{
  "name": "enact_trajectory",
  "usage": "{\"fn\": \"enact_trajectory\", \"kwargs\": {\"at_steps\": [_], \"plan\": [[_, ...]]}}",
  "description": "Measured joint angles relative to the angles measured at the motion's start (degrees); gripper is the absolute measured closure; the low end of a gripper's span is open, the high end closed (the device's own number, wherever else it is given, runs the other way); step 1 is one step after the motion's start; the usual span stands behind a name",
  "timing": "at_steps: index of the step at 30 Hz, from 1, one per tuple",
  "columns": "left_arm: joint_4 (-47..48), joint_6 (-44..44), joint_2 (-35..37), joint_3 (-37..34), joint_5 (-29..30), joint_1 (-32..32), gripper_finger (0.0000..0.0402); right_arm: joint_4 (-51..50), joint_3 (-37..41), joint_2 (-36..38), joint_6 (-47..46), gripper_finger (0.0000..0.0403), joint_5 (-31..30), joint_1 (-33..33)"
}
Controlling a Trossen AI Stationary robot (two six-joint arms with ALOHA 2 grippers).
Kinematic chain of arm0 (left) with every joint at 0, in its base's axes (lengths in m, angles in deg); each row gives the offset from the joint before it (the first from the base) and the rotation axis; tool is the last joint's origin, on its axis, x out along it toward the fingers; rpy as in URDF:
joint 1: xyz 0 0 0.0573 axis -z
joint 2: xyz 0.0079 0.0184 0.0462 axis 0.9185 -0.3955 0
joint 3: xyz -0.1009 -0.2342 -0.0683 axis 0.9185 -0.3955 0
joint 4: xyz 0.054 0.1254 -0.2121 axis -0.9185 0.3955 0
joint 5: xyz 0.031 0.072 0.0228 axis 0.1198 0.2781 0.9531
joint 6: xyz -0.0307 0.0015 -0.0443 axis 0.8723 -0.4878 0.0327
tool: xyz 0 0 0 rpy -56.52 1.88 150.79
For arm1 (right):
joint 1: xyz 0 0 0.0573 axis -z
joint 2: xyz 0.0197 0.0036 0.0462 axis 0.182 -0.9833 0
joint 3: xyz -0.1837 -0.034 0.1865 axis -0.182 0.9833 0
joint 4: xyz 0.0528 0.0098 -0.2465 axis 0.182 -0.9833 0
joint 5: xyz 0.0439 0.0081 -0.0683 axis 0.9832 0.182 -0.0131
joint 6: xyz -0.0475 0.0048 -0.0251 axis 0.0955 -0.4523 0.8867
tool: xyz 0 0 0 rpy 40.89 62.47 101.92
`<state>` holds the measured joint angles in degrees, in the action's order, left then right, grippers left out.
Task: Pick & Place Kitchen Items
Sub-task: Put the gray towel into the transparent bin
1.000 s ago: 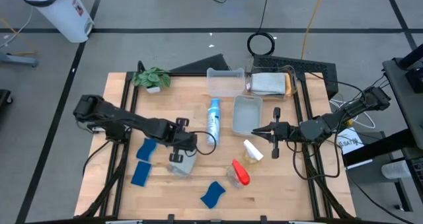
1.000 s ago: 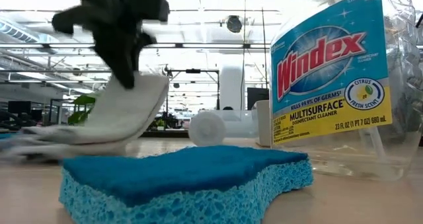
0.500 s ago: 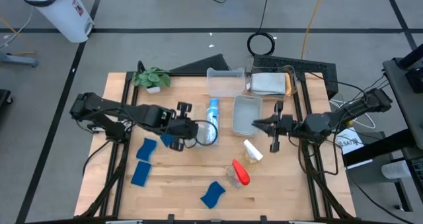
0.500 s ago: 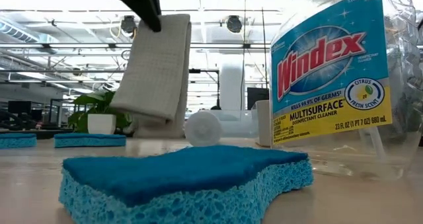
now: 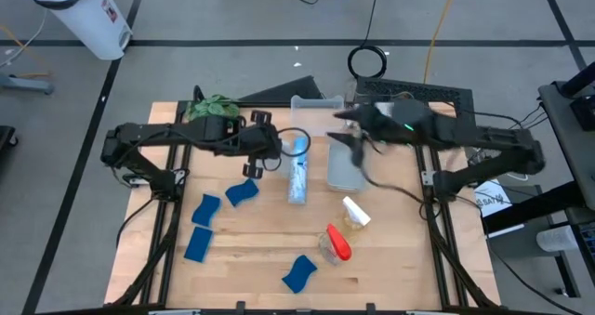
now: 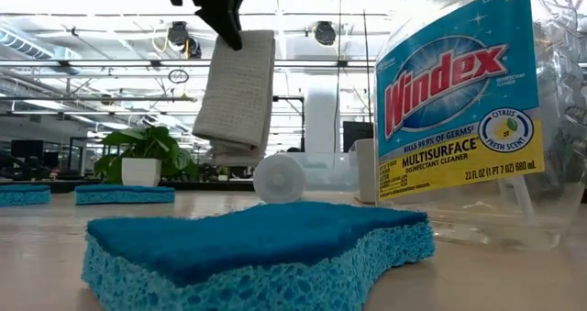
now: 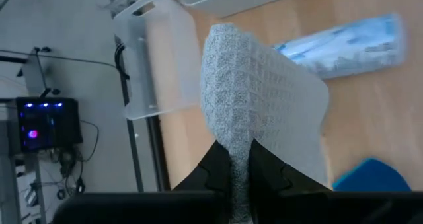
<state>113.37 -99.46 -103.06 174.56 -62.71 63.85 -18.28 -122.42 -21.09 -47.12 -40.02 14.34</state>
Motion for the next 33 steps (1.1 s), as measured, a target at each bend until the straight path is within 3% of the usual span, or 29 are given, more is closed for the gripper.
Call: {"fn": "enact_trajectory", "kwargs": {"at_steps": [4, 9, 21, 27, 33], "plan": [[-0.19, -0.43, 0.00, 0.02, -0.52, -1.22, 0.0381, -5.75, -10.24, -11.66, 0.25, 0.0145, 11.57, 5.14], [-0.16, -0.40, 0.00, 0.02, -0.62, -0.53, 0.0382, -3.74, -14.40, -21.90, 2.09, 0.0121, 20.35, 7.36], [-0.17, -1.46, 0.00, 0.02, -0.73, 1.82, 0.0382, 2.67, -14.39, -33.24, 1.59, 0.0139, 26.19, 7.35], [-1.67, -1.77, 0.00, 0.02, -5.84, 1.99, 0.0378, 2.34, -14.39, -34.97, 1.44, 0.0147, 26.26, 7.46], [-2.06, -1.48, 0.00, 0.07, -5.57, 2.23, 0.0377, 2.09, -14.37, -34.93, 1.14, 0.0219, 26.34, 7.46]]}}
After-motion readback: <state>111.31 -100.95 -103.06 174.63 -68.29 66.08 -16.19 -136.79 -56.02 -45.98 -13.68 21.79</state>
